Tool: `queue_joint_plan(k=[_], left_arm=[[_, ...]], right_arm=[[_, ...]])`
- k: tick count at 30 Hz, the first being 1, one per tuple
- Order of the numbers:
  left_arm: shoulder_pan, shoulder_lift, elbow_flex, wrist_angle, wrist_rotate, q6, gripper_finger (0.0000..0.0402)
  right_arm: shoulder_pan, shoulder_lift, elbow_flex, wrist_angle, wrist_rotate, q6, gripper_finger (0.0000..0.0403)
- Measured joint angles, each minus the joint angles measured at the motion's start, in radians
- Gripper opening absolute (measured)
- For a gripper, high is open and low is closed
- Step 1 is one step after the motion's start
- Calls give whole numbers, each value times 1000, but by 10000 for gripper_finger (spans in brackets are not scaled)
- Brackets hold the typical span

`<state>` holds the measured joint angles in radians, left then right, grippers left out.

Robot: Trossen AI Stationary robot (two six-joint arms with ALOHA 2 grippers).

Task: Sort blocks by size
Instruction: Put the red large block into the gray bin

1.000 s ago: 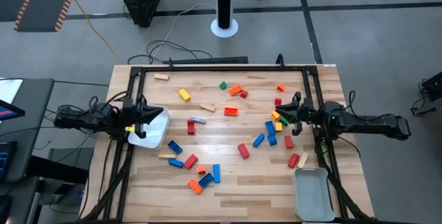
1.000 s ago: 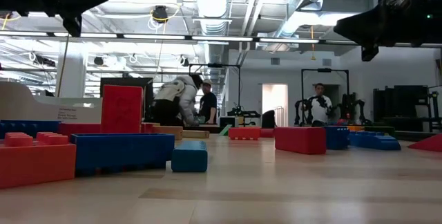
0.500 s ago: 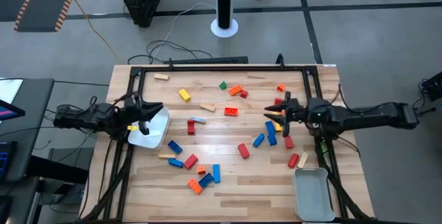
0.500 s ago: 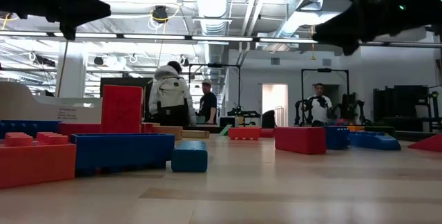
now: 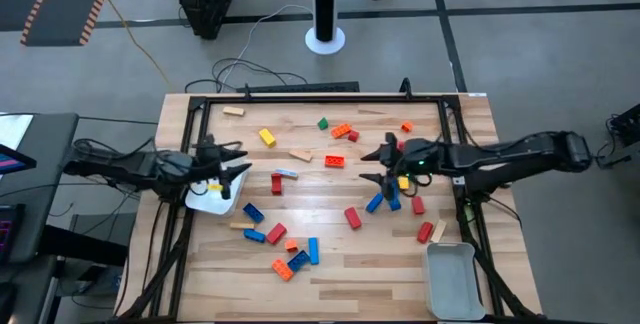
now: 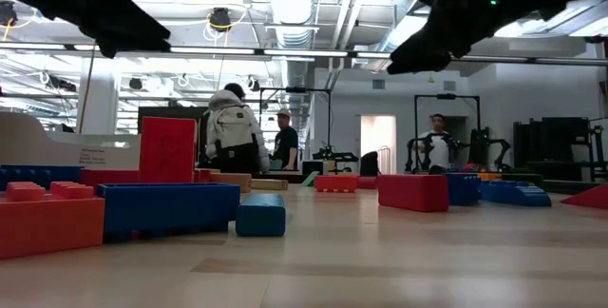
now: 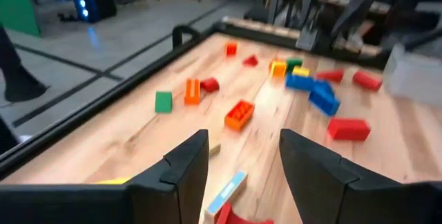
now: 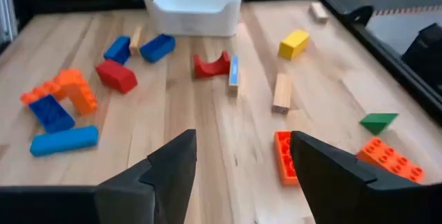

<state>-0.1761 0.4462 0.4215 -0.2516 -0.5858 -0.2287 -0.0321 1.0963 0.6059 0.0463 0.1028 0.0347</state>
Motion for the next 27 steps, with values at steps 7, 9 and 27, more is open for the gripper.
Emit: queue_joint_plan(k=[7,9,27], left_arm=[[0,194,41,-3,0,-5,175],[0,225,41,-1,0,-13,175],[-1,273,42,47,10,-22,175]], right_arm=[[35,173,154,-165,60,-17,262],[42,222,206,-231,90,-20,262],[198,663,625,-821,106,451,262]])
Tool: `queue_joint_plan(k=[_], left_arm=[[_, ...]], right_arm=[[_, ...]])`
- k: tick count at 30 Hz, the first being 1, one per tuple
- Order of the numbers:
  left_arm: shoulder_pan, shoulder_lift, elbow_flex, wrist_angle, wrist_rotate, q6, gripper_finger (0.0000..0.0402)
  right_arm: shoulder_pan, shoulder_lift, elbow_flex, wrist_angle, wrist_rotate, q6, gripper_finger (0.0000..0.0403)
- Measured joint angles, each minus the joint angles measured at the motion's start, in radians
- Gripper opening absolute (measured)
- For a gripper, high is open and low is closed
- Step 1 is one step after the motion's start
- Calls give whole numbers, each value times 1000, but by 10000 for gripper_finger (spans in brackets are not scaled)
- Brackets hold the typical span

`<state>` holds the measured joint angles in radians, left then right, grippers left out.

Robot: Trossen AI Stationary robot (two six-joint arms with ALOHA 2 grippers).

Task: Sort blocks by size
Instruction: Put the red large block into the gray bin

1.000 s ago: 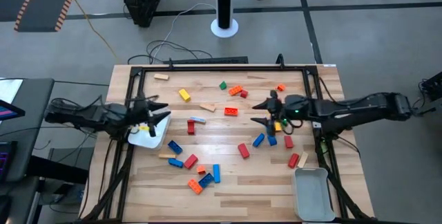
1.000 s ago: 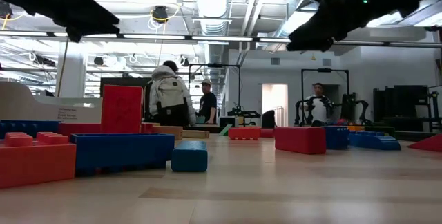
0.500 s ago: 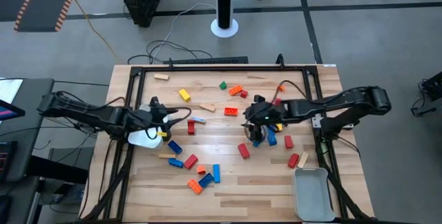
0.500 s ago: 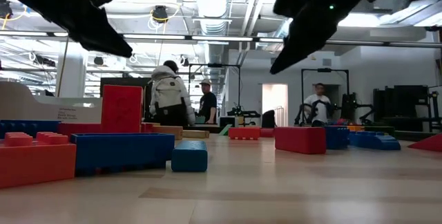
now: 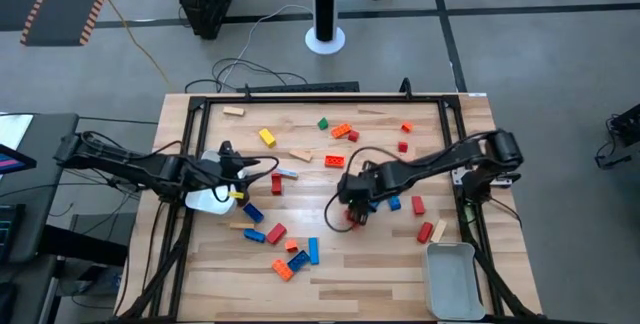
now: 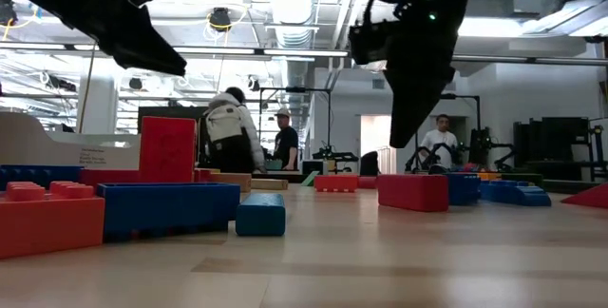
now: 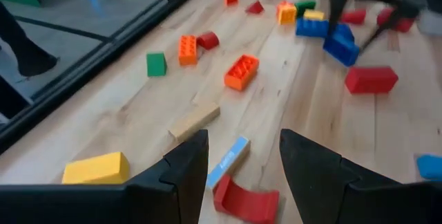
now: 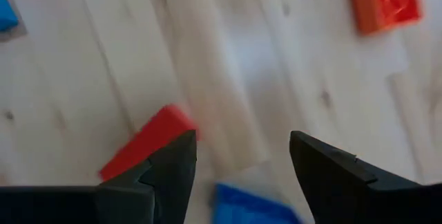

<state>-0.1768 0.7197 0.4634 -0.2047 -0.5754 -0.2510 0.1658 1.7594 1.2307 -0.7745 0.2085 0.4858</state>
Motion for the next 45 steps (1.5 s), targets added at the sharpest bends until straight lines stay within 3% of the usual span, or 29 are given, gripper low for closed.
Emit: queue_joint_plan(k=[8,19,38,45], left_arm=[[0,0,0,16,-3,6,175],[0,0,0,16,29,4,174],[0,0,0,-2,55,14,174],[0,0,0,-20,76,-3,174]], right_arm=[[55,124,152,-129,-7,233,262],[98,192,163,-145,-53,416,262],[91,219,148,-75,-58,366,260],[85,259,147,-58,-120,314,253]])
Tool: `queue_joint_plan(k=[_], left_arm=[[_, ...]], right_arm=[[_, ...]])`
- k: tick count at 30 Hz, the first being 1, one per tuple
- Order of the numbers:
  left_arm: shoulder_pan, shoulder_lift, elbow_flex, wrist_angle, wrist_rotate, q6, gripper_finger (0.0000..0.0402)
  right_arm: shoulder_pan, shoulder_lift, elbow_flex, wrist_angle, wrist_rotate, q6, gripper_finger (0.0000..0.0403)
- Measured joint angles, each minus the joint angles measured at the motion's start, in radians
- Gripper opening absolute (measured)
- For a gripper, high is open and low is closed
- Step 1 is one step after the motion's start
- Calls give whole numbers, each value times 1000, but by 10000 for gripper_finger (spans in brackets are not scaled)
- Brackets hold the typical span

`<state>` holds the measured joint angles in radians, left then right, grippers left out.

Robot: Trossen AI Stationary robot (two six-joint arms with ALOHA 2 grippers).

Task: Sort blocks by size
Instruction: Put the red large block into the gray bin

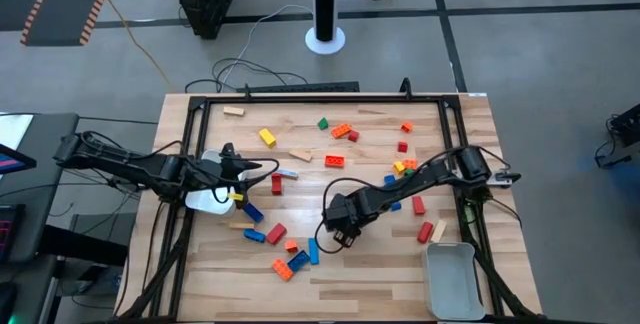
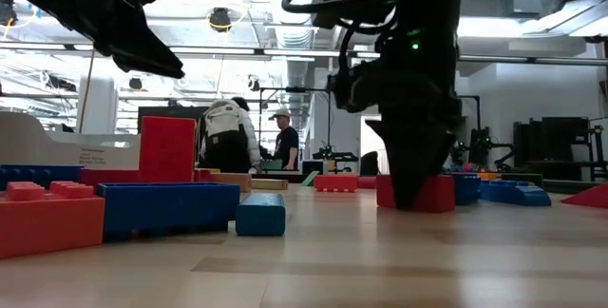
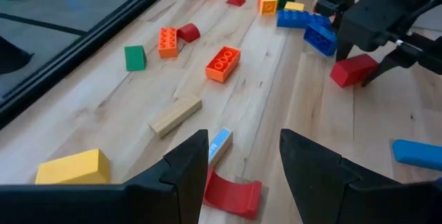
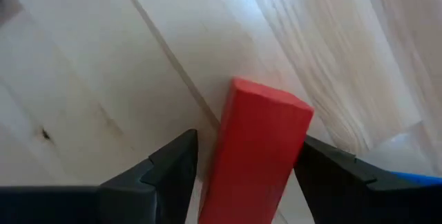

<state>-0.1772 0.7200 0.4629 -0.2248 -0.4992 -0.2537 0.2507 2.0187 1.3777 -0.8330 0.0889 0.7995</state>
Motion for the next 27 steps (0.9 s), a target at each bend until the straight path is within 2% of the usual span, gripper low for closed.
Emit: queue_joint_plan(k=[3,8,16,22,27], left_arm=[[0,0,0,-15,0,-12,174],[0,0,0,-29,0,-22,174],[0,0,0,-30,0,-10,174],[0,-1,0,-15,-2,43,174],[0,-4,0,-11,-14,134,174]], right_arm=[[-5,2,0,-1,-13,-20,225],[-11,-3,0,-5,-15,-57,154],[-11,-39,27,-107,-2,-140,154],[8,-173,34,-88,109,-229,154],[14,-264,34,64,220,-368,154]])
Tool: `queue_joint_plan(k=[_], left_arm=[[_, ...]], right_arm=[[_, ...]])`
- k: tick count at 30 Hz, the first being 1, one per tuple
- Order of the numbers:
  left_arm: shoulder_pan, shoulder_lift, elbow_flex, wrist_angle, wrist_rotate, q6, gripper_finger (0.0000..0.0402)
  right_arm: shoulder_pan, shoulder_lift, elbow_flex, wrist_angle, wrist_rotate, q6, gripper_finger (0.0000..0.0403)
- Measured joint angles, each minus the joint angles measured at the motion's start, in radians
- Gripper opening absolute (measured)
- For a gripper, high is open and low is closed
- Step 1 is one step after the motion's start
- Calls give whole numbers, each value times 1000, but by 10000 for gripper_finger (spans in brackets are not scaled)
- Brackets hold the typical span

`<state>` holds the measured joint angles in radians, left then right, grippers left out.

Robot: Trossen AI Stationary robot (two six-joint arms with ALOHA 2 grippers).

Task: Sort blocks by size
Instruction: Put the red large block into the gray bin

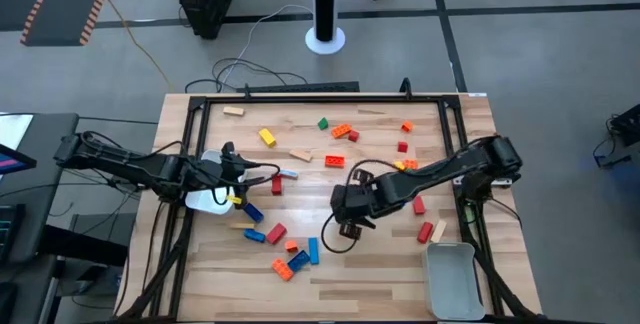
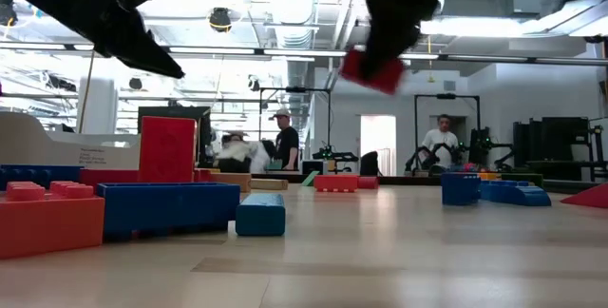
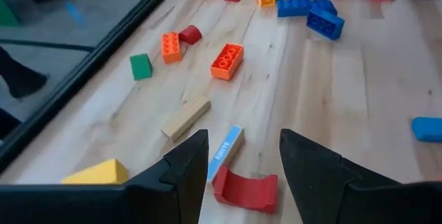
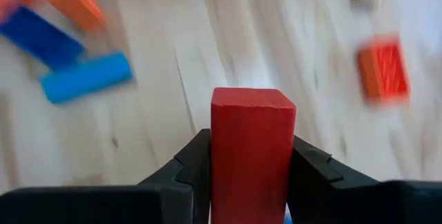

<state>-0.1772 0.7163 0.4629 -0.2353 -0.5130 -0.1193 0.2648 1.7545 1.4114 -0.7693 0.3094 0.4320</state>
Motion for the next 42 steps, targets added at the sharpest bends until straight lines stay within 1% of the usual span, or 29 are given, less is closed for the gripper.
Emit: queue_joint_plan(k=[6,8,11,14,16,18,21,23,25,30,32,35,42], left_arm=[[0,-22,0,-42,-11,45,174],[0,-28,0,-62,-10,58,174],[0,-30,-5,-61,17,78,174],[0,-28,-9,-43,39,62,174],[0,-28,-9,-29,48,25,174],[0,-26,-9,-4,68,-14,174],[0,-5,-9,71,117,-55,174],[0,22,-9,130,144,-64,174],[-3,66,-9,211,149,-58,174],[-15,192,-9,384,155,15,174],[-19,235,-10,424,172,29,174],[-27,282,-9,452,173,32,174],[-58,372,-9,597,172,69,174]], right_arm=[[-86,-15,-85,329,1,-177,154],[-120,-14,-129,455,-27,-212,154],[-164,-14,-192,678,-103,-266,154],[-181,-14,-232,848,-117,-326,154],[-182,-15,-259,975,-119,-364,154],[-180,-15,-282,1099,-124,-391,154],[-171,-4,-289,1227,-139,-431,154],[-167,16,-287,1318,-159,-456,154],[-167,47,-285,1391,-180,-482,154],[-171,103,-242,1452,-187,-533,154],[-174,111,-233,1451,-187,-538,154],[-178,113,-231,1448,-187,-538,154],[-173,113,-231,1455,-187,-538,157]])
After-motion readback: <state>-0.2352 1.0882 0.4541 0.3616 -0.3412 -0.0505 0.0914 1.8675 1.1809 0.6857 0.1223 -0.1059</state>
